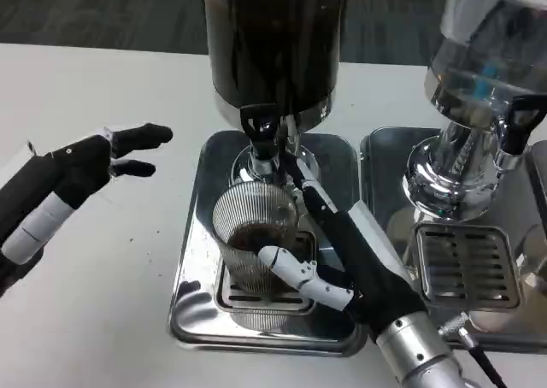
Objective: Grasp the cup under the faucet to collect the drink, then remove the cup.
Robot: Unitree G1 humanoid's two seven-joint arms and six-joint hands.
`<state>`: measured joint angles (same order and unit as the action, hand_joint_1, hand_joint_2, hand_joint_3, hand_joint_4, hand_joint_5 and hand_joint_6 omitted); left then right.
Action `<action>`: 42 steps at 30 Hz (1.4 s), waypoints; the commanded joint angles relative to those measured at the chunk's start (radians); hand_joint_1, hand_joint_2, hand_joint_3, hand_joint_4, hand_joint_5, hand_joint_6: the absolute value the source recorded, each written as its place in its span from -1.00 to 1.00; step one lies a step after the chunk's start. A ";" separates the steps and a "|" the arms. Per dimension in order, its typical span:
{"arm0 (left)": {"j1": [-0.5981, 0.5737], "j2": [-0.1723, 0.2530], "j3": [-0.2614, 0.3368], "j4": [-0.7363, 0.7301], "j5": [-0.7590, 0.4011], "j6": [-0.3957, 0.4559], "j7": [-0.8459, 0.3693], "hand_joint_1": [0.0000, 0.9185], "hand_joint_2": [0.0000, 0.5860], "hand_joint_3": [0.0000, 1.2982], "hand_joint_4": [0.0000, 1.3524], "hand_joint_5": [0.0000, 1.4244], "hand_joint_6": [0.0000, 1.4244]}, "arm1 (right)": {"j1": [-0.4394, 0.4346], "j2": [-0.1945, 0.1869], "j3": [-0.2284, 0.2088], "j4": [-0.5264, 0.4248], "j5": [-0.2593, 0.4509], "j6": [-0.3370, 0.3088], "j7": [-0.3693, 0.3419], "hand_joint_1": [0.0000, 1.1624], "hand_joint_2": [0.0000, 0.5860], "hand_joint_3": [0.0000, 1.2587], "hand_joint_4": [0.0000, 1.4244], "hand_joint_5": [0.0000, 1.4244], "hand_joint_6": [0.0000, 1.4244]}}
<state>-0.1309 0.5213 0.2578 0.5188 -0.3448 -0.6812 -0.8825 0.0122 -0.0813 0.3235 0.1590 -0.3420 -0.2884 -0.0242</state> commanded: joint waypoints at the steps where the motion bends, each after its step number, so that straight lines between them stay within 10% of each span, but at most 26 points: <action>1: 0.020 0.006 0.005 0.002 0.011 -0.014 0.013 -1.00 -0.66 -0.54 -0.73 -0.81 -0.61 | -0.016 0.008 -0.004 0.025 0.010 -0.023 -0.002 -0.33 -0.21 -1.00 -1.00 -1.00 -1.00; 42: 0.028 0.030 -0.005 0.022 0.018 -0.001 0.007 -1.00 -0.65 -0.48 -0.66 -0.80 -0.59 | -0.089 -0.020 0.021 0.146 0.004 -0.060 0.055 -0.22 -0.32 -1.00 -1.00 -1.00 -1.00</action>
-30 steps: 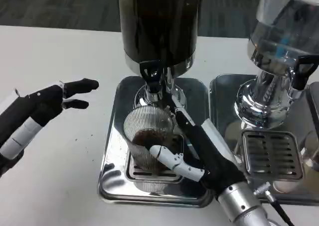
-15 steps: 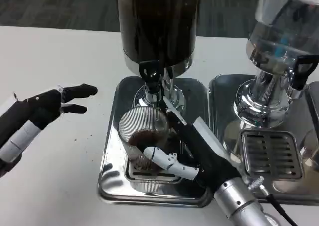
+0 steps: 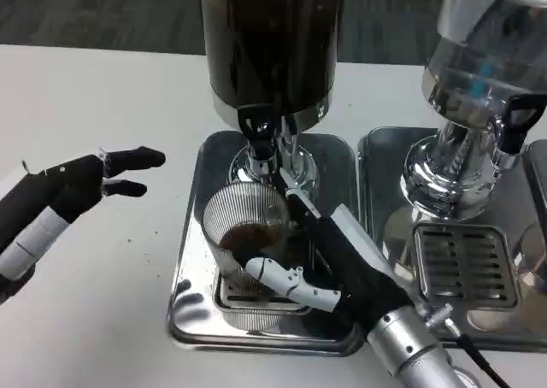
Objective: Grasp the cup under the faucet to collect the drink, then remove the cup.
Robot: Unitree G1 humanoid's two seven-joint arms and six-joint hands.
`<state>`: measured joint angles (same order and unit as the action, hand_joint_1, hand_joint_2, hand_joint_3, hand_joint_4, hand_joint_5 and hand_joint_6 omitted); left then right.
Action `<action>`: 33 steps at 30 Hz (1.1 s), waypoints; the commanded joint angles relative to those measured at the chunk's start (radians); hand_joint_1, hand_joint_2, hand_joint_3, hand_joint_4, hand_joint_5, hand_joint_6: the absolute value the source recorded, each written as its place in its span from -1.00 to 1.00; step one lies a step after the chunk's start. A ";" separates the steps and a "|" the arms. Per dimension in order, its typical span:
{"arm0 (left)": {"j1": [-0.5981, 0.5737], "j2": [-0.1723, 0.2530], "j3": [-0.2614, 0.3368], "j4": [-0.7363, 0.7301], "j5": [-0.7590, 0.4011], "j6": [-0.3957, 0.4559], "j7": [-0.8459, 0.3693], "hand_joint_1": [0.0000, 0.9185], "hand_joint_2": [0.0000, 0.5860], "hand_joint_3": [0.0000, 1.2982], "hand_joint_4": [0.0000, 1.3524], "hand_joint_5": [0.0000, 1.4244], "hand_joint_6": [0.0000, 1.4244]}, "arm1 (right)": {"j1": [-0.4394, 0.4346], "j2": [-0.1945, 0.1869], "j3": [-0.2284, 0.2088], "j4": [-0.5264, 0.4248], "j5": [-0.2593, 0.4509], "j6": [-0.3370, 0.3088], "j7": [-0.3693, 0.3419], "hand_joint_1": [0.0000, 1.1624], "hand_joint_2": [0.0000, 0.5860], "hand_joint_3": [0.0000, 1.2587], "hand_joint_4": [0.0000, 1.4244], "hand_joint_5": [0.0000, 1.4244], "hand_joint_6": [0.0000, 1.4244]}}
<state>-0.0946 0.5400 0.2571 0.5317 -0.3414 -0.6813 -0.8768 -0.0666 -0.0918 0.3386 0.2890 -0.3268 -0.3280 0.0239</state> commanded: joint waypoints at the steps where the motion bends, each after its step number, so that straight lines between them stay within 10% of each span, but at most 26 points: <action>1: -0.009 0.011 -0.004 0.010 0.014 0.000 0.001 -1.00 -0.64 -0.48 -0.66 -0.79 -0.59 | -0.012 -0.014 0.009 0.014 -0.019 -0.020 0.007 -0.21 -0.33 -1.00 -1.00 -1.00 -1.00; 33: -0.021 0.018 -0.012 0.034 0.019 0.005 -0.005 -1.00 -0.64 -0.45 -0.63 -0.76 -0.57 | 0.008 0.005 0.051 -0.026 -0.105 0.037 -0.053 -0.01 -0.33 -1.00 -1.00 -1.00 -0.95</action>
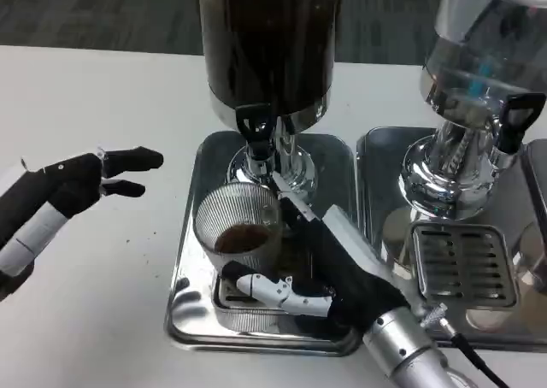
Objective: Grasp the cup under the faucet to collect the drink, then remove the cup.
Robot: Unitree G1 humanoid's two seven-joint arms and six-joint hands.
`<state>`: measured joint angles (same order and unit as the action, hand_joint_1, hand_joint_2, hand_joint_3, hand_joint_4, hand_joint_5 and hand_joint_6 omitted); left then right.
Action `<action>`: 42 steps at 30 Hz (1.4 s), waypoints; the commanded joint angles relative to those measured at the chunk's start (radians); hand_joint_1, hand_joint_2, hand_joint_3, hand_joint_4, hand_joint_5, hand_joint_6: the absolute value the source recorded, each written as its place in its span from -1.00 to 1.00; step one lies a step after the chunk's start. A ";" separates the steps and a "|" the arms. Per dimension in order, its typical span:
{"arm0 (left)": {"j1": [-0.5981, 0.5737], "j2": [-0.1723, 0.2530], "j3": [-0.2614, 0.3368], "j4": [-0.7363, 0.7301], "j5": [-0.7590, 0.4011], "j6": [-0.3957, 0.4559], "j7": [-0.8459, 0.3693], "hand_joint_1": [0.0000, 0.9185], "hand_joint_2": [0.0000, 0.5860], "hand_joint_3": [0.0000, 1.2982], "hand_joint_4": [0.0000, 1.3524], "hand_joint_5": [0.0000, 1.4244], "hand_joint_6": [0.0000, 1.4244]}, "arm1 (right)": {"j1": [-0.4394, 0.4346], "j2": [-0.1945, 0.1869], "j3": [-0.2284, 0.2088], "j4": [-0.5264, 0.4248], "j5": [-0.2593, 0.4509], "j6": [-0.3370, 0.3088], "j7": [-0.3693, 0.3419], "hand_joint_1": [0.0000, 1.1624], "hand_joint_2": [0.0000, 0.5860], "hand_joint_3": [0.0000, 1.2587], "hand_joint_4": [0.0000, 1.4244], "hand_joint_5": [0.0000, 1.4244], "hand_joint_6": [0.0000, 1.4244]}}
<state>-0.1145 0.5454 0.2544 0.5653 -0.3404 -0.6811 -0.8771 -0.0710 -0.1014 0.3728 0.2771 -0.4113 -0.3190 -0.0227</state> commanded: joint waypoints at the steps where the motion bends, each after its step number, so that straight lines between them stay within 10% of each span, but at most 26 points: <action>1: 0.000 0.013 -0.010 0.000 0.018 0.005 -0.004 -1.00 -0.64 -0.45 -0.63 -0.76 -0.56 | 0.014 0.017 0.018 -0.016 -0.025 0.032 -0.010 -0.01 -0.33 -1.00 -1.00 -1.00 -0.95; 42: 0.026 0.039 0.002 -0.019 0.014 0.012 0.001 -1.00 -0.53 -0.41 -0.60 -0.74 -0.49 | 0.045 0.080 0.097 0.007 -0.148 0.099 -0.241 0.02 -0.27 -0.74 -0.62 -0.41 -0.25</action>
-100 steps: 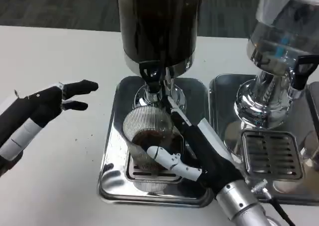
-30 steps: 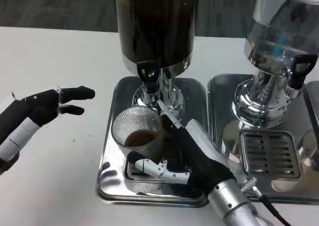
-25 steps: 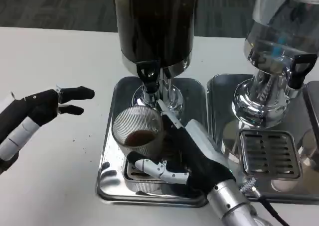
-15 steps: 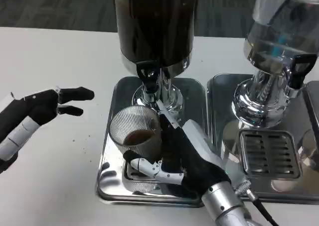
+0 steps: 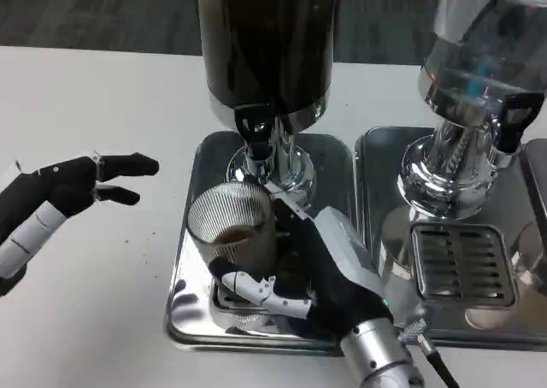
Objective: Grasp the cup under the faucet to collect the drink, then remove the cup.
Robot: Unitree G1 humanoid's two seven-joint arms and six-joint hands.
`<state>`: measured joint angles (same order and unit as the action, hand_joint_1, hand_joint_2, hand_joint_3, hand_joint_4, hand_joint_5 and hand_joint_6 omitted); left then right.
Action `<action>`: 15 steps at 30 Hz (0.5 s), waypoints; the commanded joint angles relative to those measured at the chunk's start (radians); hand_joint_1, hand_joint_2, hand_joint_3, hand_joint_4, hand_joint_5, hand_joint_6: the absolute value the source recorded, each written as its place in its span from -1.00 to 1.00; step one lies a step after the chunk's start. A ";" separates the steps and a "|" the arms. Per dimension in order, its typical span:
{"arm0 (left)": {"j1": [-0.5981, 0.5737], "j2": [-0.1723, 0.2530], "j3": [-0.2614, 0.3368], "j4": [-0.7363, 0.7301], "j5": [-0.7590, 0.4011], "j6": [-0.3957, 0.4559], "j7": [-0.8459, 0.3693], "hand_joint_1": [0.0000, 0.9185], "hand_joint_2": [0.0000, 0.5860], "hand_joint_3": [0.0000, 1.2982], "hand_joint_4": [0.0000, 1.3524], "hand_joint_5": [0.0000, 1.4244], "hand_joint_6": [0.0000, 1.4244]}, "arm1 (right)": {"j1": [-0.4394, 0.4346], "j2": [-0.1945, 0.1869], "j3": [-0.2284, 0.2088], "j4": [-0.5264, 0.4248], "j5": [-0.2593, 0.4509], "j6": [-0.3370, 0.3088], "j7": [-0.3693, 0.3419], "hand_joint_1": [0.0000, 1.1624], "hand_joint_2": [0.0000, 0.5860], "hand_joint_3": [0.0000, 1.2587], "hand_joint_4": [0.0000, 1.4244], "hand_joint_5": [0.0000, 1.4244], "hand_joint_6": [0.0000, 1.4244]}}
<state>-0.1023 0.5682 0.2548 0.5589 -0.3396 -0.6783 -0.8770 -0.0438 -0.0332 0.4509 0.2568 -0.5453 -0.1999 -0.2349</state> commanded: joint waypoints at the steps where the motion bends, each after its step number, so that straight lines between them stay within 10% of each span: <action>1: 0.014 0.017 0.001 -0.013 0.012 0.011 0.002 -1.00 -0.52 -0.41 -0.60 -0.74 -0.49 | 0.017 0.012 0.019 0.031 -0.013 -0.027 -0.039 0.02 -0.27 -0.72 -0.59 -0.39 -0.20; 15: 0.009 0.020 0.000 -0.006 0.015 0.010 0.001 -1.00 -0.51 -0.41 -0.60 -0.73 -0.48 | 0.016 0.017 0.026 0.079 -0.035 -0.065 -0.138 0.09 -0.24 -0.53 -0.38 -0.07 0.26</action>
<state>-0.0925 0.5721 0.2556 0.5575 -0.3397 -0.6774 -0.8770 -0.0384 -0.0137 0.4760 0.3137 -0.5667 -0.2513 -0.3564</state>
